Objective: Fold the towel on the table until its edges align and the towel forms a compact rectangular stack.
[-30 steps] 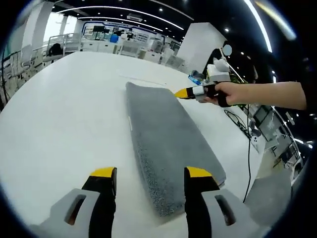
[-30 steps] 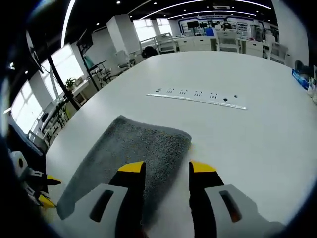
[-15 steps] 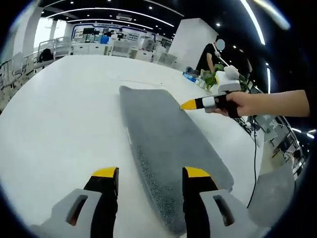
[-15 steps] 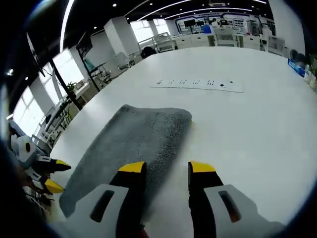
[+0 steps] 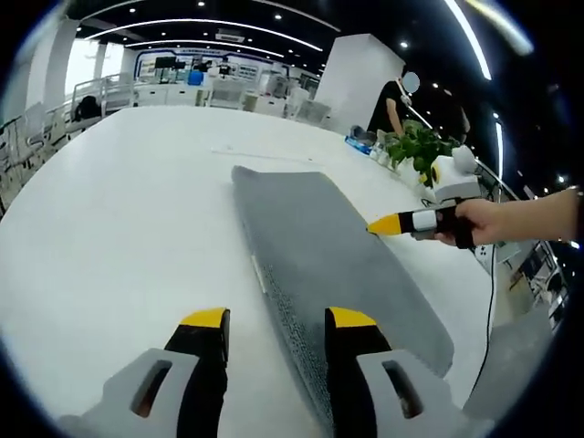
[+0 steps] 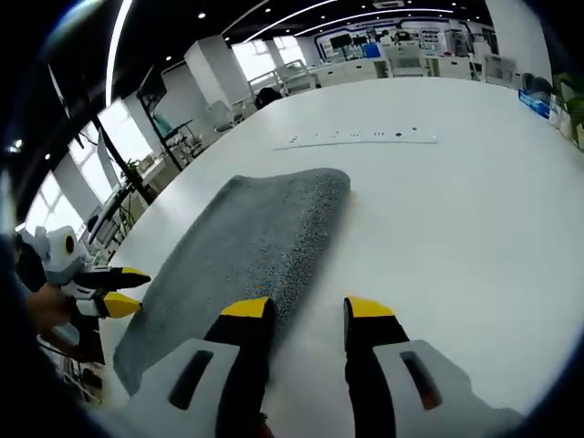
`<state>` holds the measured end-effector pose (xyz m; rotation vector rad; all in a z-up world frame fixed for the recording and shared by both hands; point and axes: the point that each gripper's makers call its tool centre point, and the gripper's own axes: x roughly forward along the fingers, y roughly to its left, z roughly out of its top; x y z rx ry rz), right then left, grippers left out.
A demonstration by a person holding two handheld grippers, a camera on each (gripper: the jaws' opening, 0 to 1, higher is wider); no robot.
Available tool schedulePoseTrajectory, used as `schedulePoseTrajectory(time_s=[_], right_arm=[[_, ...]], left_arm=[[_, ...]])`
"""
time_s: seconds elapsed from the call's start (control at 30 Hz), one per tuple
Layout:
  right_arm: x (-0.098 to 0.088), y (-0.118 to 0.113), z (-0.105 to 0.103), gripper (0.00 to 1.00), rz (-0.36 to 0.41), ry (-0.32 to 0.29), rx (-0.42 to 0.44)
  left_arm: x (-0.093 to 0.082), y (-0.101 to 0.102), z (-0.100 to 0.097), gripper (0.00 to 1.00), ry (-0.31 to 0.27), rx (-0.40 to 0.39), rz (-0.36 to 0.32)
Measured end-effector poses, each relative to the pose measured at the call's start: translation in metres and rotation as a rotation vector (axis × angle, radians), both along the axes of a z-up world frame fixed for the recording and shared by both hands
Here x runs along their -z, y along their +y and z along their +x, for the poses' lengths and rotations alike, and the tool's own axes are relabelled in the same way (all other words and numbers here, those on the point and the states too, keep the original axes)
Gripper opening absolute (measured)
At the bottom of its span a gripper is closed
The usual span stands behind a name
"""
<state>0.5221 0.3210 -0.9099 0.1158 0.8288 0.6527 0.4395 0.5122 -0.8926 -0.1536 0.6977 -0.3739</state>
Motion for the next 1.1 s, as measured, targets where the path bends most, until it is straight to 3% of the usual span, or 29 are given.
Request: schedulePoseTrajectory(time_s=[0.3, 0.57, 0.93, 1.1], right_arm=[[0.0, 0.001, -0.013, 0.25, 0.02, 0.003, 0.0], [-0.006, 0.012, -0.021, 0.18, 0.04, 0.016, -0.035], [0.0, 0.017, -0.025, 0.15, 0.038, 0.017, -0.034], [0.004, 0.018, -0.026, 0.12, 0.03, 0.024, -0.018]], left_arm=[[0.004, 0.001, 0.02, 0.33, -0.006, -0.013, 0.016], [0.003, -0.006, 0.036, 0.24, -0.022, 0.03, 0.029], [0.012, -0.008, 0.04, 0.22, -0.006, 0.045, 0.036], [0.015, -0.014, 0.04, 0.14, 0.006, 0.065, 0.02]])
